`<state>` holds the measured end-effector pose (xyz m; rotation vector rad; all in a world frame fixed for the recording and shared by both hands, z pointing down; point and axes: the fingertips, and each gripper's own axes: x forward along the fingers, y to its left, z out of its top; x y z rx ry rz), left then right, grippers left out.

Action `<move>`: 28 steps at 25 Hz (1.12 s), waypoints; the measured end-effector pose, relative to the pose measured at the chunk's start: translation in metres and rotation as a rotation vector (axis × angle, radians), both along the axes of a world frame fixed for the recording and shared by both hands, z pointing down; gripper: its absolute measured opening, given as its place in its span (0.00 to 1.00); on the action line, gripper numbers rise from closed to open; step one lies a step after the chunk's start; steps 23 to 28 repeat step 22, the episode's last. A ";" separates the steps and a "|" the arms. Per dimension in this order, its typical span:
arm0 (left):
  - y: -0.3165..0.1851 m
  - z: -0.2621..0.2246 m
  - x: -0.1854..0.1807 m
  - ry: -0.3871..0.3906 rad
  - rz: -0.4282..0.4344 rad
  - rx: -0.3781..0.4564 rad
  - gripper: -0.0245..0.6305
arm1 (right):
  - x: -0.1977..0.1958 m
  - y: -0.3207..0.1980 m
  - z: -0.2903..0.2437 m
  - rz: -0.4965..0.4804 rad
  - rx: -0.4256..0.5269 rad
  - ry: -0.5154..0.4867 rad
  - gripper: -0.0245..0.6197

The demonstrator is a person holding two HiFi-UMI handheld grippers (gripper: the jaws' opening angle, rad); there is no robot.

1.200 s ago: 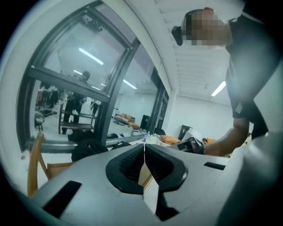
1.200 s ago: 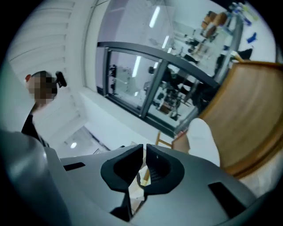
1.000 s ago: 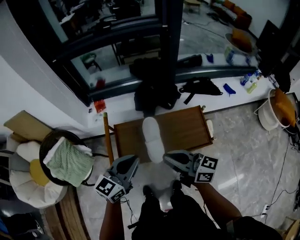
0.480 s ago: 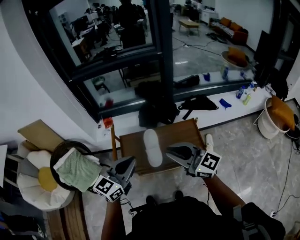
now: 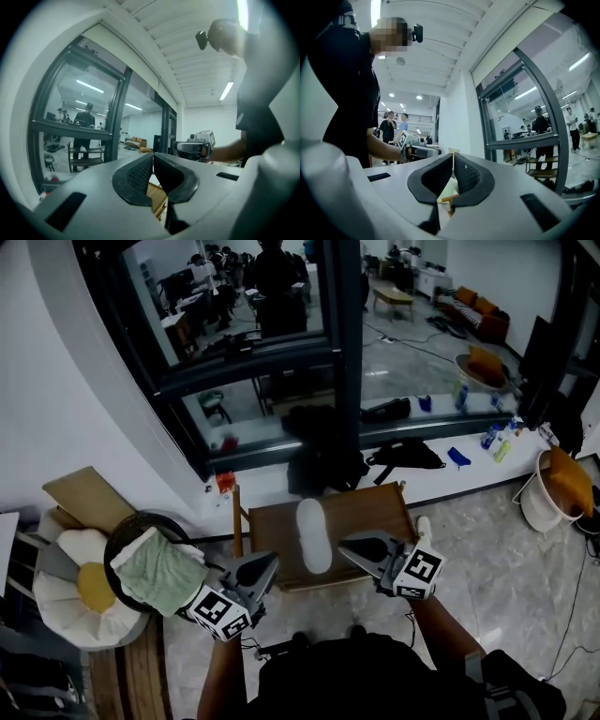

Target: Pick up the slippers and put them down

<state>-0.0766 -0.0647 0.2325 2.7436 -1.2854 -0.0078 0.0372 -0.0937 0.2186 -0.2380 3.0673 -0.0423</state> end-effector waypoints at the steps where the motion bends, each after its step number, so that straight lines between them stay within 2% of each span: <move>1: 0.000 0.001 -0.003 0.003 -0.002 0.003 0.06 | -0.003 0.000 0.000 -0.003 -0.007 -0.005 0.08; 10: -0.010 0.000 -0.023 0.002 -0.025 0.013 0.06 | -0.020 -0.019 0.002 0.000 -0.012 -0.026 0.08; 20: -0.020 0.001 -0.031 0.007 -0.016 0.009 0.06 | -0.009 -0.044 0.004 0.073 -0.049 -0.064 0.08; 28: -0.025 0.000 -0.031 0.005 -0.011 0.009 0.06 | -0.007 -0.050 0.001 0.082 -0.060 -0.079 0.08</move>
